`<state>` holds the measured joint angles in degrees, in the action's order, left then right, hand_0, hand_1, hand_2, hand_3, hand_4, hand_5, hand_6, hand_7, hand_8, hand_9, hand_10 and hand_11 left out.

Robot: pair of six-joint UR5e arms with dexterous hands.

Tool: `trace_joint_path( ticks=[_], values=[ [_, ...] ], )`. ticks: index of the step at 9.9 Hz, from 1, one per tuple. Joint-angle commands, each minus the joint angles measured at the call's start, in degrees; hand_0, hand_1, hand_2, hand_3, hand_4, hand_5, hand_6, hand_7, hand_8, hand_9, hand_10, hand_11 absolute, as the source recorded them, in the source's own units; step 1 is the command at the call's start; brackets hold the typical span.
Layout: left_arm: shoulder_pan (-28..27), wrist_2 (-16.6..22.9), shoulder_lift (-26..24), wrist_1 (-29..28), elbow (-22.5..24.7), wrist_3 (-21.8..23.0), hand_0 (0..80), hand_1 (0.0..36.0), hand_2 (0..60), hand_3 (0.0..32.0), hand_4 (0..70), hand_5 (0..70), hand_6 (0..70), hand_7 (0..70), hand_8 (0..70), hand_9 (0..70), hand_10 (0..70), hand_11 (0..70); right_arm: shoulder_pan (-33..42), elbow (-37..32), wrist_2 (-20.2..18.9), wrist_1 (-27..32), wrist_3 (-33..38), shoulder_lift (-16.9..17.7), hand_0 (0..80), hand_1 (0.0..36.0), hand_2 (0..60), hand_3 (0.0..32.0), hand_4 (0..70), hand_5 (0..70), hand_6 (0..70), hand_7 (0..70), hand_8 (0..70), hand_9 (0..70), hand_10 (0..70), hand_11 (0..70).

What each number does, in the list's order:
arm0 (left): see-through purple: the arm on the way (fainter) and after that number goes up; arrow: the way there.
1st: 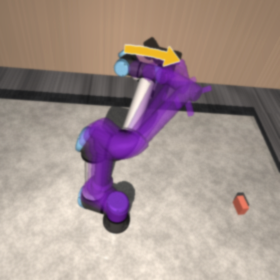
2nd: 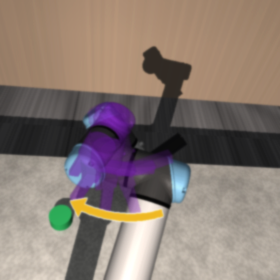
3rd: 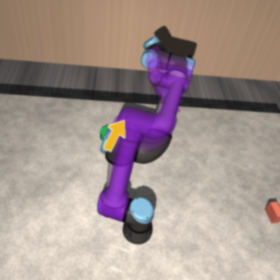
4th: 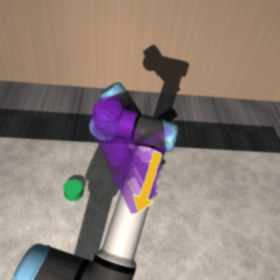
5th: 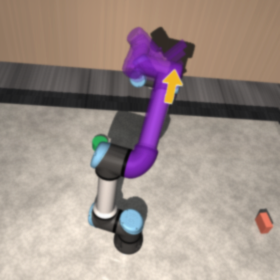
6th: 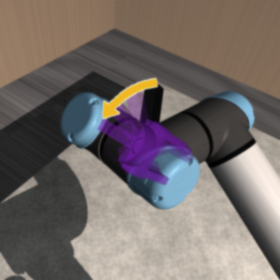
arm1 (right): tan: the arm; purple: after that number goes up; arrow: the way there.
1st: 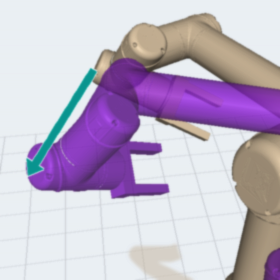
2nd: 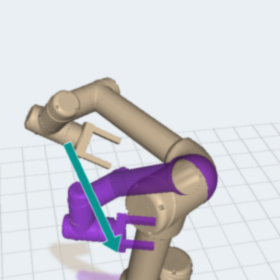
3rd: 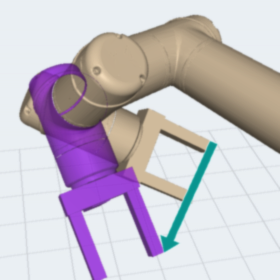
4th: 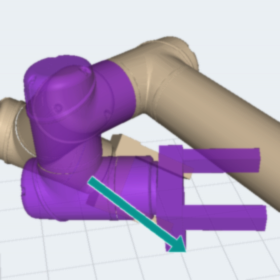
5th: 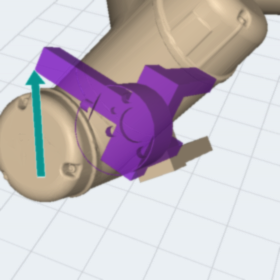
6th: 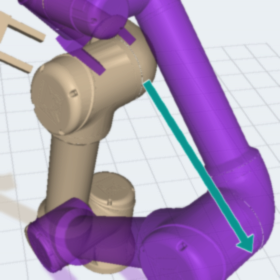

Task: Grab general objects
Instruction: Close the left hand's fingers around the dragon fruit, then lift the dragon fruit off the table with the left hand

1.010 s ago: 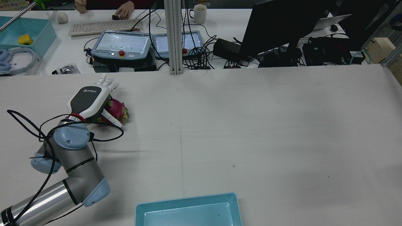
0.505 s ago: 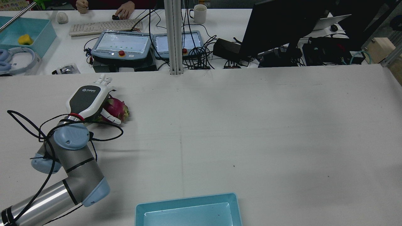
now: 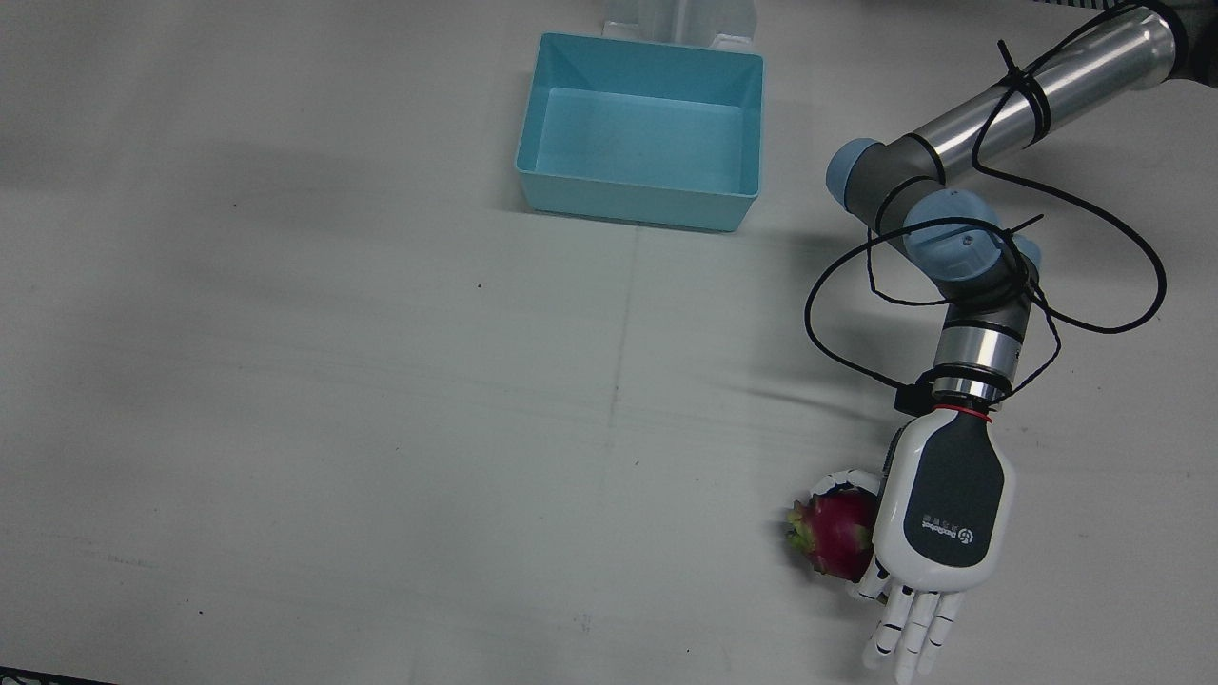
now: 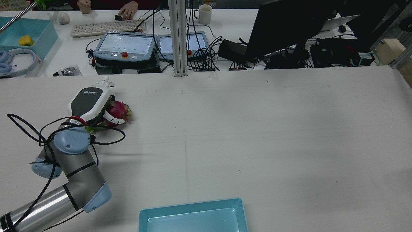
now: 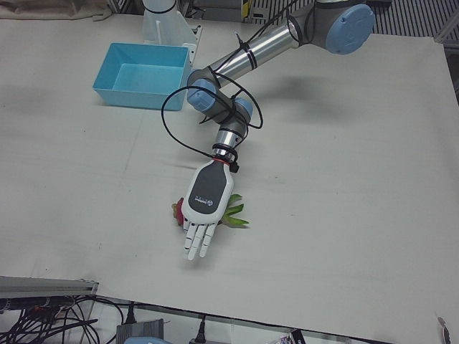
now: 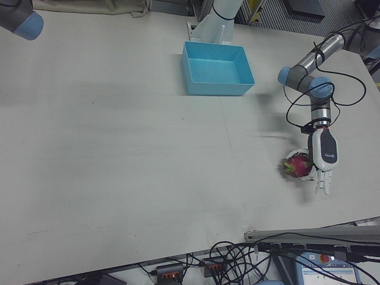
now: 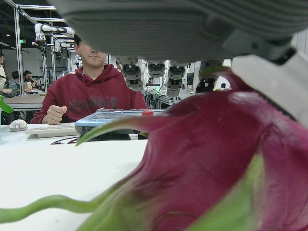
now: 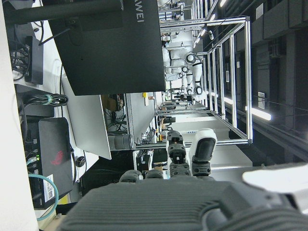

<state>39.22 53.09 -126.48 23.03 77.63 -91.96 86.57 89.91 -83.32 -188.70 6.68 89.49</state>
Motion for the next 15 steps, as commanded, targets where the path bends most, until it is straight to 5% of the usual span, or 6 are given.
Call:
trace_joint_path(
  ticks=[1, 3, 5, 7, 10, 15],
  values=[
    [0.25, 0.0, 0.0, -0.62, 0.15, -0.5, 46.9, 12.3, 37.6, 0.0, 70.0, 49.6, 26.2, 31.2, 21.3, 10.9, 11.0, 15.2, 0.0, 0.0, 0.0, 0.0, 0.0, -0.02, 0.0, 0.0, 0.0, 0.0, 0.0, 0.0, 0.0, 0.0, 0.0, 0.0, 0.0, 0.0],
    [0.6, 0.0, -0.08, 2.09, 4.52, 0.02, 46.4, 5.0, 12.4, 0.0, 70.0, 46.2, 24.0, 30.2, 18.7, 7.9, 15.4, 21.1, 0.0, 0.0, 0.0, 0.0, 0.0, -0.02, 0.0, 0.0, 0.0, 0.0, 0.0, 0.0, 0.0, 0.0, 0.0, 0.0, 0.0, 0.0],
    [1.65, 0.17, -0.26, 8.49, 15.04, 0.46, 40.3, 4.1, 22.3, 0.0, 68.9, 40.7, 19.4, 26.7, 16.0, 4.7, 17.1, 23.6, 0.0, 0.0, 0.0, 0.0, 0.0, -0.02, 0.0, 0.0, 0.0, 0.0, 0.0, 0.0, 0.0, 0.0, 0.0, 0.0, 0.0, 0.0],
    [1.83, 0.52, -1.22, 17.09, 25.77, 2.9, 38.7, 2.7, 17.5, 0.0, 62.4, 38.1, 16.9, 25.3, 14.7, 3.6, 16.7, 23.0, 0.0, 0.0, 0.0, 0.0, 0.0, 0.07, 0.0, 0.0, 0.0, 0.0, 0.0, 0.0, 0.0, 0.0, 0.0, 0.0, 0.0, 0.0],
    [4.12, 0.79, -7.01, 26.09, 28.1, 18.36, 38.6, 2.0, 12.8, 0.0, 56.7, 37.2, 14.8, 25.9, 15.2, 5.0, 15.7, 21.6, 0.0, 0.0, 0.0, 0.0, 0.0, 0.07, 0.0, 0.0, 0.0, 0.0, 0.0, 0.0, 0.0, 0.0, 0.0, 0.0, 0.0, 0.0],
    [3.33, 7.11, -7.99, 29.95, 36.97, 27.93, 41.1, 2.4, 7.2, 0.0, 51.7, 38.9, 14.2, 24.2, 12.7, 3.4, 14.4, 19.9, 0.0, 0.0, 0.0, 0.0, 0.0, -0.02, 0.0, 0.0, 0.0, 0.0, 0.0, 0.0, 0.0, 0.0, 0.0, 0.0, 0.0, 0.0]
  ],
)
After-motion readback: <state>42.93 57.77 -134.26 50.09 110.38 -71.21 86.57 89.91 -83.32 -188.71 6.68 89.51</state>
